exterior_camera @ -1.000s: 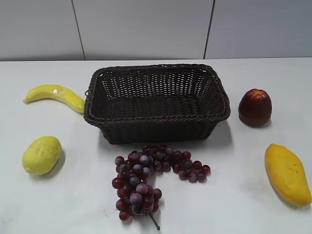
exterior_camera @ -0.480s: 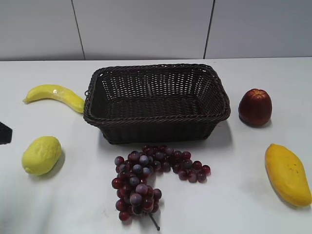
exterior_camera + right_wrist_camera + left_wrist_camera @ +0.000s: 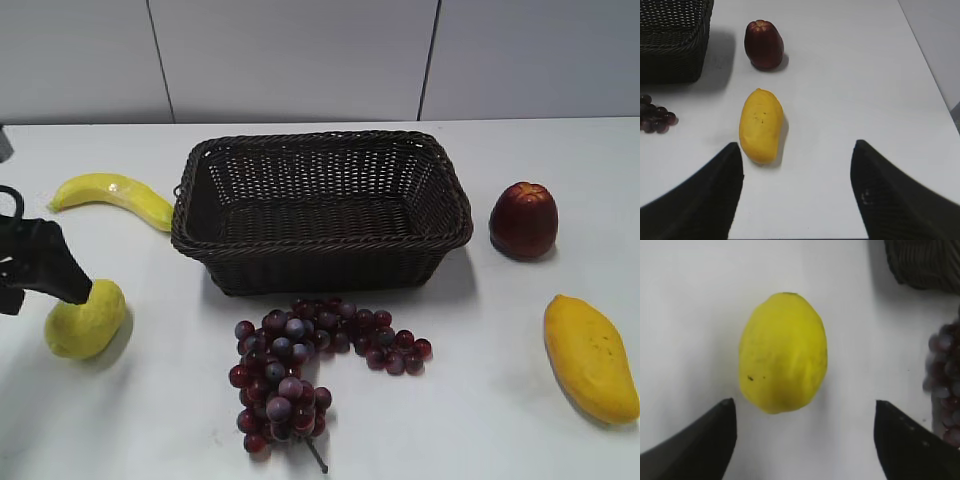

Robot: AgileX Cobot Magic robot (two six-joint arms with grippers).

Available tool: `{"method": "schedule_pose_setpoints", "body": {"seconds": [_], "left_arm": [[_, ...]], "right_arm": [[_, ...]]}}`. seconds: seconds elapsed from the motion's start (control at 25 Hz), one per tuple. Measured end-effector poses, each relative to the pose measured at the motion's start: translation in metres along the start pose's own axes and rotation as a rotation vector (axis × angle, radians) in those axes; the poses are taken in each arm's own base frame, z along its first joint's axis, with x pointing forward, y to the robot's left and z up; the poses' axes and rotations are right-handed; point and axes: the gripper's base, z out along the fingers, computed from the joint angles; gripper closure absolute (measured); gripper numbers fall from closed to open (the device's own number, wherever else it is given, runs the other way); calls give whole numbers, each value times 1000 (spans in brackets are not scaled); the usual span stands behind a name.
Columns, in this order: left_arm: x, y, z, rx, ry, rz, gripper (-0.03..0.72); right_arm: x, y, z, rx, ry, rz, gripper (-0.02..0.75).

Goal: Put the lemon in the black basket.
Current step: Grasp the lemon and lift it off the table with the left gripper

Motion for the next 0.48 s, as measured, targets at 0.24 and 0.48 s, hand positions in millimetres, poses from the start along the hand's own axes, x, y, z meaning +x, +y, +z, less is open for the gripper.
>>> {"method": "schedule_pose_setpoints", "body": {"seconds": [0.24,0.48], "left_arm": [[-7,6,27,-45,5,11,24],[-16,16,47,-54,37,-6,24]], "right_arm": [[0,0,0,0,0,0,186],[0,0,0,0,0,0,186]]}}
